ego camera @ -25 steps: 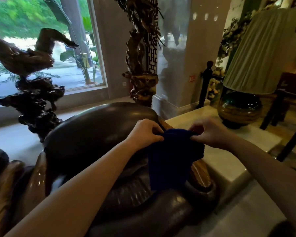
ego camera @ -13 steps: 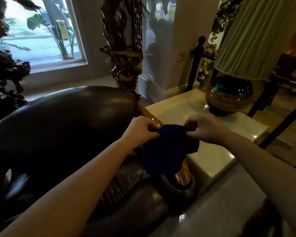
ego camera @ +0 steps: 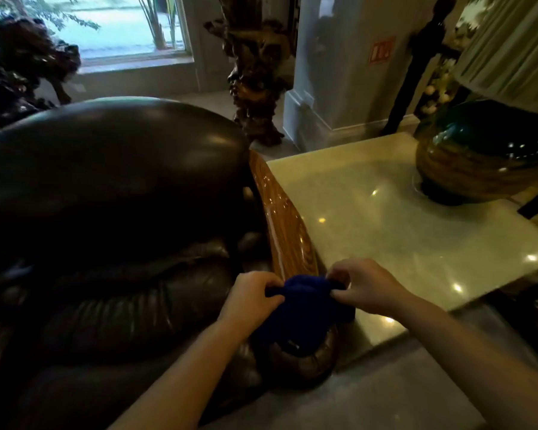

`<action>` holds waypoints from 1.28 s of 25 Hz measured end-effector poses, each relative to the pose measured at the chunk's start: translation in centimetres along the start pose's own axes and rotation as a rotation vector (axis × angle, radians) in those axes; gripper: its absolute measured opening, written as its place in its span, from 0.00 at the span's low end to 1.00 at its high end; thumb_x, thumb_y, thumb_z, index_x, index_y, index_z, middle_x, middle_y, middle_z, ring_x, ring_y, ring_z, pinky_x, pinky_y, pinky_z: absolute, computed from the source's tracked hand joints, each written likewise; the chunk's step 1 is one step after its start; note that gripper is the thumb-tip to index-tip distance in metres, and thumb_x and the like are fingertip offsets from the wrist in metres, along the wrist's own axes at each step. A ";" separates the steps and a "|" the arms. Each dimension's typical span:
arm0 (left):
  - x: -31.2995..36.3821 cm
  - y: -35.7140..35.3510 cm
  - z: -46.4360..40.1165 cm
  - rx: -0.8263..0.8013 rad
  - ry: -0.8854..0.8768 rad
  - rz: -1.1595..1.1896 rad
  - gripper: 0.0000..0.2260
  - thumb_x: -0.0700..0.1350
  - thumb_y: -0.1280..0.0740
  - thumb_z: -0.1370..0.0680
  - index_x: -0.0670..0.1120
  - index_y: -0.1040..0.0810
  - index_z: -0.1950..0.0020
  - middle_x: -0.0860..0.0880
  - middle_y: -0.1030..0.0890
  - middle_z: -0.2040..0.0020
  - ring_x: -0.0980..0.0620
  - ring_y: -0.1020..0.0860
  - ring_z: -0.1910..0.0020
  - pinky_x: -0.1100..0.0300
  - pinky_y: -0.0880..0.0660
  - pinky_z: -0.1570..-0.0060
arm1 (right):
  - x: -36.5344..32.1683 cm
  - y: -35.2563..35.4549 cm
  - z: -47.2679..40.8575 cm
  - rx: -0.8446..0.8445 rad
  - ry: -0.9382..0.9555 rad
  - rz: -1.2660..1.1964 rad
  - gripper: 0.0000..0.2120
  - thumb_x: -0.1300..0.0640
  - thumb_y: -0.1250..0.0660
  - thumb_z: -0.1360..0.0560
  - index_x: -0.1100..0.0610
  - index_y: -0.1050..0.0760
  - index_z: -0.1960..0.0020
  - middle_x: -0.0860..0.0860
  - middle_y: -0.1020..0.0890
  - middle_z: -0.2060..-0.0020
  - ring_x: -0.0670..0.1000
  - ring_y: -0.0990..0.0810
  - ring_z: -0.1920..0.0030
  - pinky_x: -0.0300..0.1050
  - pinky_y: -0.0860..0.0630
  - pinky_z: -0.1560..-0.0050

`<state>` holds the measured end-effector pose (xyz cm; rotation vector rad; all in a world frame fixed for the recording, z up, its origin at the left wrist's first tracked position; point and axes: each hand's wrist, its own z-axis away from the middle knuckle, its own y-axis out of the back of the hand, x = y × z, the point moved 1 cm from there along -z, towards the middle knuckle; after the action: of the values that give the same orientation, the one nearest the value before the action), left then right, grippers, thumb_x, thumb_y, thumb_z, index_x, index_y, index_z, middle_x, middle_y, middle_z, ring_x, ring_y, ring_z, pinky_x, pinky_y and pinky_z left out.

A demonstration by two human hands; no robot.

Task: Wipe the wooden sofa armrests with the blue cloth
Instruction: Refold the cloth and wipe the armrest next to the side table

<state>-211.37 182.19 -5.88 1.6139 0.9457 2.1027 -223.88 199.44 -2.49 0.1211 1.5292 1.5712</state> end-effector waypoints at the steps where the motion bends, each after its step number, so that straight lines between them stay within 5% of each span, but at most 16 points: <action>1: -1.1 -2.6 -0.4 -0.004 0.052 0.007 0.09 0.43 0.32 0.27 0.54 0.22 0.48 0.60 0.23 0.55 0.64 0.25 0.54 0.72 0.30 0.56 | 2.2 -1.7 -0.6 -0.027 -0.002 0.000 0.08 0.56 0.31 0.33 0.50 0.21 0.54 0.45 0.20 0.62 0.46 0.22 0.59 0.46 0.23 0.58; 5: -6.0 -10.9 -1.6 -0.064 0.204 0.037 0.11 0.43 0.32 0.27 0.54 0.22 0.46 0.56 0.21 0.48 0.60 0.24 0.49 0.65 0.26 0.50 | 9.5 -8.7 -2.5 -0.091 0.010 0.015 0.09 0.52 0.32 0.33 0.49 0.21 0.53 0.45 0.20 0.59 0.45 0.23 0.60 0.42 0.26 0.63; 11: -12.9 -17.8 -5.4 0.043 0.164 0.044 0.11 0.42 0.32 0.27 0.52 0.22 0.45 0.54 0.21 0.46 0.64 0.27 0.51 0.75 0.33 0.59 | 15.8 -16.4 -6.5 0.007 0.030 -0.001 0.10 0.53 0.31 0.32 0.50 0.21 0.51 0.48 0.19 0.56 0.45 0.25 0.59 0.40 0.32 0.62; 15: -16.7 -21.2 -7.4 0.236 0.133 -0.012 0.13 0.42 0.34 0.26 0.50 0.24 0.41 0.52 0.22 0.44 0.61 0.28 0.47 0.71 0.35 0.50 | 17.9 -20.4 -9.2 0.139 0.035 -0.009 0.12 0.54 0.32 0.30 0.52 0.23 0.47 0.49 0.21 0.54 0.49 0.24 0.55 0.42 0.30 0.59; 18: -17.8 -24.3 -7.3 0.440 0.050 -0.048 0.17 0.42 0.38 0.24 0.48 0.30 0.35 0.50 0.26 0.36 0.58 0.33 0.35 0.62 0.36 0.36 | 18.5 -23.1 -9.8 0.340 0.007 -0.048 0.15 0.57 0.33 0.29 0.55 0.24 0.43 0.52 0.21 0.50 0.52 0.24 0.48 0.43 0.30 0.51; 20: -18.1 -26.8 -6.6 0.554 0.040 -0.223 0.21 0.45 0.45 0.22 0.47 0.40 0.29 0.49 0.36 0.28 0.56 0.45 0.28 0.50 0.46 0.29 | 18.5 -25.5 -9.3 0.516 0.049 -0.012 0.19 0.58 0.35 0.28 0.57 0.29 0.37 0.57 0.24 0.41 0.56 0.28 0.38 0.46 0.32 0.39; 23: -18.3 -30.6 -6.3 0.612 0.019 -0.366 0.26 0.48 0.50 0.23 0.46 0.52 0.26 0.47 0.46 0.26 0.53 0.54 0.26 0.46 0.55 0.27 | 18.2 -29.6 -8.4 0.619 0.119 0.129 0.25 0.54 0.44 0.24 0.51 0.44 0.27 0.55 0.40 0.27 0.55 0.46 0.26 0.54 0.47 0.28; 27: -19.5 -33.0 -7.8 0.632 0.028 -0.381 0.28 0.48 0.50 0.23 0.44 0.57 0.27 0.45 0.48 0.26 0.55 0.61 0.26 0.49 0.55 0.30 | 19.2 -32.6 -9.9 0.646 0.126 0.154 0.26 0.51 0.50 0.23 0.51 0.49 0.26 0.53 0.47 0.26 0.52 0.53 0.25 0.56 0.51 0.28; 32: -19.2 -31.5 -11.1 0.632 0.107 -0.381 0.27 0.51 0.53 0.23 0.47 0.61 0.27 0.47 0.54 0.25 0.50 0.57 0.26 0.45 0.52 0.28 | 19.5 -31.7 -13.1 0.676 0.120 0.146 0.25 0.49 0.53 0.21 0.51 0.53 0.26 0.51 0.51 0.25 0.52 0.56 0.25 0.54 0.53 0.27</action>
<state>-220.22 189.91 -42.57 1.4123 1.9253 1.7273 -226.95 196.33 -41.75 0.5333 2.1360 1.1204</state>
